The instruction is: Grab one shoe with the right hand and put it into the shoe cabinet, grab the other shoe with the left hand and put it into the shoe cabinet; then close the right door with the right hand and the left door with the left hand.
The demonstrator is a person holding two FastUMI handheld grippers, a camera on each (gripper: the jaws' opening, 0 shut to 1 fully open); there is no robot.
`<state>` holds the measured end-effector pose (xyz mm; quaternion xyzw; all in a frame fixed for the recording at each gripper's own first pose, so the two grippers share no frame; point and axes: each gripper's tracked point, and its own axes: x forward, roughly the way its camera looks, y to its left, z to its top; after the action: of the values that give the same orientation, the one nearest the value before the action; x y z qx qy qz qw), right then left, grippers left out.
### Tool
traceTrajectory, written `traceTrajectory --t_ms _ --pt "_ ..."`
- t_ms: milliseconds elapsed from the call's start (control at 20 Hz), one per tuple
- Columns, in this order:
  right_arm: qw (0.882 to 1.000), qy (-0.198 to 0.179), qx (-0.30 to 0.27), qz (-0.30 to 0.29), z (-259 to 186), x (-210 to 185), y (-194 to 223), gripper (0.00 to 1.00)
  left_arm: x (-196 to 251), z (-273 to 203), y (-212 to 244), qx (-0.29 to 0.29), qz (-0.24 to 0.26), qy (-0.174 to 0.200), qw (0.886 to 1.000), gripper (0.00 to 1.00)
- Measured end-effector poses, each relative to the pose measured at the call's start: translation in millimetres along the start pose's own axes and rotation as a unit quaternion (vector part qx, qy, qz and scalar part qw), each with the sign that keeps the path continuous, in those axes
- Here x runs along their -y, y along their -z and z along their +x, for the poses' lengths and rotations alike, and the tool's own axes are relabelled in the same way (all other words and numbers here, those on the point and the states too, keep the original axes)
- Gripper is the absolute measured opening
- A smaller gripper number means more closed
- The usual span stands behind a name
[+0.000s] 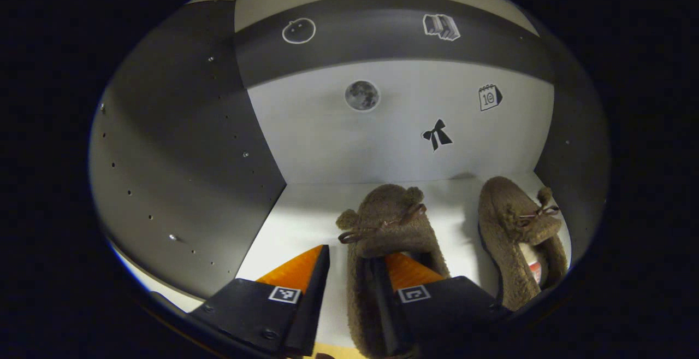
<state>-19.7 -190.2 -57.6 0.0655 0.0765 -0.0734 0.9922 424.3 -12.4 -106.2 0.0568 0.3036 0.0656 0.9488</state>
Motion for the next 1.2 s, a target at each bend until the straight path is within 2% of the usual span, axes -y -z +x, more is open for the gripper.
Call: traceTrajectory --t_ms 50,150,200,300,750,1050,1200 --pt "1.0 -0.003 0.0 0.001 -1 0 0 0.98 1 -7 0 0.008 -0.002 0.007 1.0 0.54" --pt "1.0 -0.008 0.001 0.003 -1 0 1 1.0 1 -25 -5 0.035 -0.002 0.014 0.999 0.68" --pt "1.0 -0.011 0.0 0.004 0 -1 1 1.0 1 -35 -6 0.048 0.002 0.014 0.999 0.82" --pt "1.0 -0.019 0.0 0.005 0 -1 0 0.98 2 -55 -8 0.071 0.009 0.017 0.997 0.93" --pt "0.999 -0.033 0.032 0.013 35 5 -43 0.98 -3 -182 -12 0.192 0.003 0.021 0.981 0.94" --pt "0.998 -0.04 0.045 0.013 63 6 -63 0.98 1 -268 26 0.236 -0.053 0.046 0.969 0.95" --pt "0.998 -0.047 0.045 0.018 69 -2 -67 0.98 4 -304 45 0.255 -0.063 0.059 0.963 0.95"
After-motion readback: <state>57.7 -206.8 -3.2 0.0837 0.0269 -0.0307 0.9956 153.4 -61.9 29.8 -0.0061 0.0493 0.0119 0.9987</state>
